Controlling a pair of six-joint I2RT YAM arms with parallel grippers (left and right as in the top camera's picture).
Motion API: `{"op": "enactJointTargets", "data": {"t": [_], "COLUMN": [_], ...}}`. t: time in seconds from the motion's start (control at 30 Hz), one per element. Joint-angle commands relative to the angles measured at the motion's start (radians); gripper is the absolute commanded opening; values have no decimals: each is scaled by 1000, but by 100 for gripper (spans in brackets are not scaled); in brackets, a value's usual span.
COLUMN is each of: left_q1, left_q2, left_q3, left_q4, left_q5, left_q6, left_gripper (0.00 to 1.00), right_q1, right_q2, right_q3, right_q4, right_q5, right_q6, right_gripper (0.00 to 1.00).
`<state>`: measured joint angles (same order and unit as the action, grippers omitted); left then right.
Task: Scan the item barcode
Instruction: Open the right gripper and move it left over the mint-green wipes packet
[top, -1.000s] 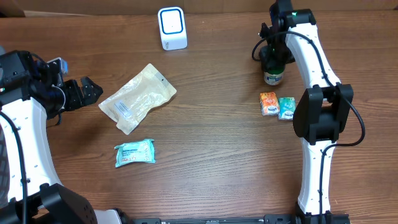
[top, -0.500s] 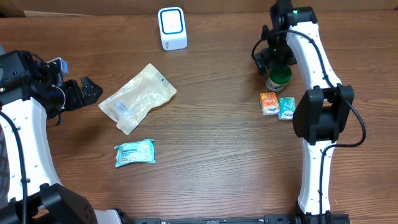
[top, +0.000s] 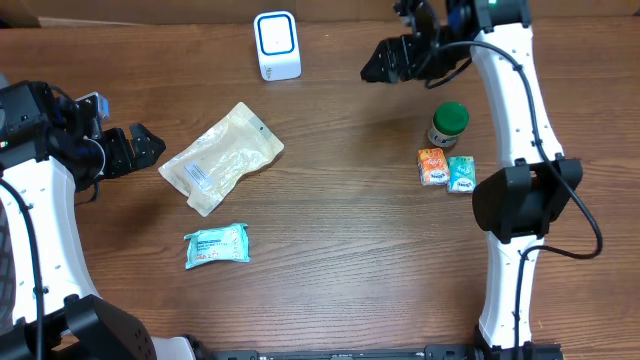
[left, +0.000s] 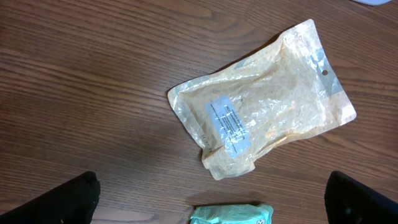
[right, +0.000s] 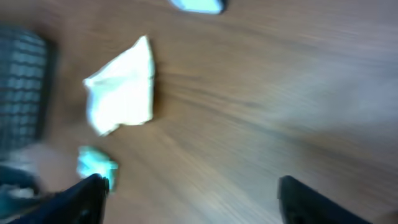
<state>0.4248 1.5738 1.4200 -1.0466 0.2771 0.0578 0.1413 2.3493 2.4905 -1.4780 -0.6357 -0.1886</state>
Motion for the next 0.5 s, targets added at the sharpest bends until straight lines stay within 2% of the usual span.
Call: {"op": "enactJointTargets", "data": {"t": [0.0,0.3,0.47], "left_q1": [-6,-6,-6], "left_q2": [-8,-8,-8], "left_q3": [2,2,2], "left_q4": [3,3,3], "left_q5": [4,4,4], "left_q6": [-10,-10,-10], "left_gripper": [100,100,100], "right_q1": [51,285,423], "right_q2": [-16,-16,-16], "right_q3": [-73,-275,-389], "right_q4": [-6,34,147], "right_q5": [-116,0,62], "right_q6": [69,116,296], "right_gripper": [77,68,63]}}
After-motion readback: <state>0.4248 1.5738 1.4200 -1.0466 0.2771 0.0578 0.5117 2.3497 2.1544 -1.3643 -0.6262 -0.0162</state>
